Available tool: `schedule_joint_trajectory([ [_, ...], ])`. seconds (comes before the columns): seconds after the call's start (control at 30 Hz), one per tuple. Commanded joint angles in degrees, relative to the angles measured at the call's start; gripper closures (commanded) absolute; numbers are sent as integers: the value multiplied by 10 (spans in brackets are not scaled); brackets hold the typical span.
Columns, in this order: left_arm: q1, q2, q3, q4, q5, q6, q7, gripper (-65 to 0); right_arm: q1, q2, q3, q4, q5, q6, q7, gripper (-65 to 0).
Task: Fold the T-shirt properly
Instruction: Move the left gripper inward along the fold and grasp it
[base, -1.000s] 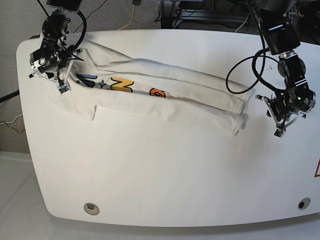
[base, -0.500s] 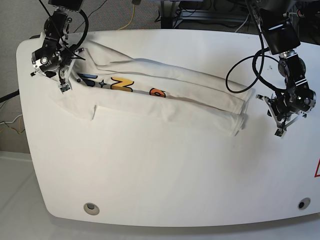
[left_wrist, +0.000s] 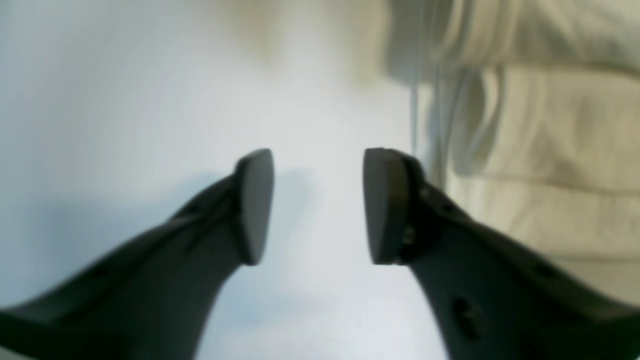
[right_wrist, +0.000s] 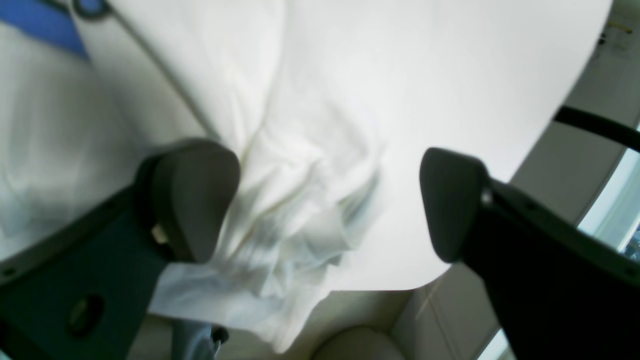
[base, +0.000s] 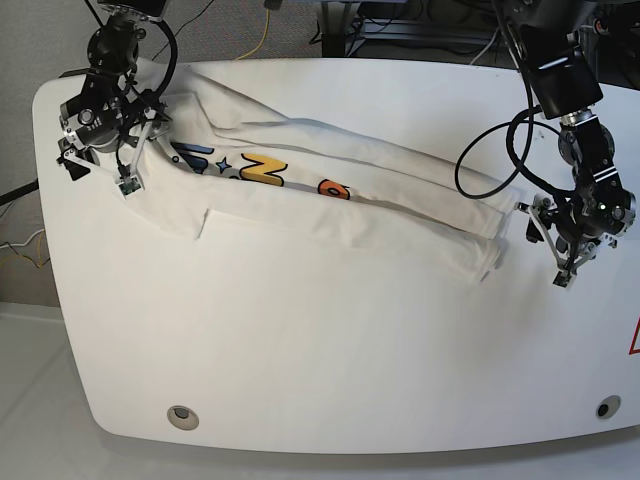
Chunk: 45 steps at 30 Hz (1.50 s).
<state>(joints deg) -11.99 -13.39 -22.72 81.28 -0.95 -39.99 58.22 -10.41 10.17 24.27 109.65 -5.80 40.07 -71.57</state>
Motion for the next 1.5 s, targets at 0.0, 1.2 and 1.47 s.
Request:
schedule_joint_trajectory([
  [0.0,-13,-2,-2,33,-5,0,-8,-349,6,8,2,15,-3,-1,2,-556],
  [1.2,-4,133,21,90,-4,0,18,-279,25,-23,1,31,-1,-1,-24,-553],
  [1.47,-1,133,36,55,-4,0,12,0,25,-25,1,29,-1,-1,-24,-553],
])
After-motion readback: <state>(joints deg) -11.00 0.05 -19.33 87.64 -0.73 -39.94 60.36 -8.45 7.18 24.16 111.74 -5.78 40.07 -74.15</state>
